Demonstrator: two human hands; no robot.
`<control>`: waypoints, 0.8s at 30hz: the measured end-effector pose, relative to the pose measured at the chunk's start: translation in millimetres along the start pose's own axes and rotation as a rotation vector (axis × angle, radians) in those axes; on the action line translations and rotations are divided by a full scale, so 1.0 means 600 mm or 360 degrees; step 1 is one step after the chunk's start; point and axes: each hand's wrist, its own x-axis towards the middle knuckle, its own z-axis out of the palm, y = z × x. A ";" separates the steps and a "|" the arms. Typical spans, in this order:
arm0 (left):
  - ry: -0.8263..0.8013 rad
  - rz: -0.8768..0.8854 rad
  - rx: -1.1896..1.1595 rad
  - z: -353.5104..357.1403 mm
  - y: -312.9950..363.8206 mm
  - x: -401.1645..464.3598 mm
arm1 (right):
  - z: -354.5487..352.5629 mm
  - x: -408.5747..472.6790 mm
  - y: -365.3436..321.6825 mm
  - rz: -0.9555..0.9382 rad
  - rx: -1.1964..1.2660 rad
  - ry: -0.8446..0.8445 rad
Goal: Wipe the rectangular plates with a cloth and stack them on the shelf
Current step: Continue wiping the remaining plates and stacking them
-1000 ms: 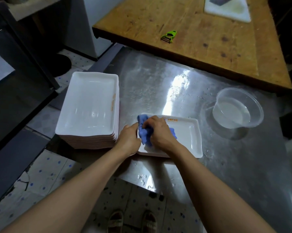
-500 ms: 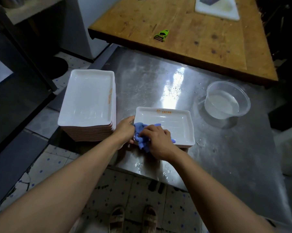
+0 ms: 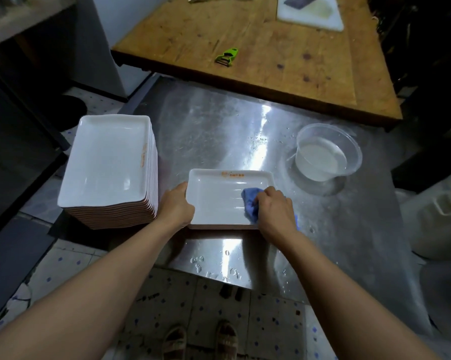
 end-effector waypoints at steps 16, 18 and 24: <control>-0.0049 0.0020 -0.0048 0.003 -0.009 0.007 | 0.017 0.070 -0.113 -0.0364 0.0357 -0.0146; -0.0037 -0.0008 -0.0076 0.004 -0.010 0.008 | 0.015 0.057 -0.103 -0.0393 0.0389 -0.0237; 0.0020 -0.0013 0.0005 0.004 -0.001 0.002 | 0.012 0.009 -0.046 -0.0327 0.0365 -0.0275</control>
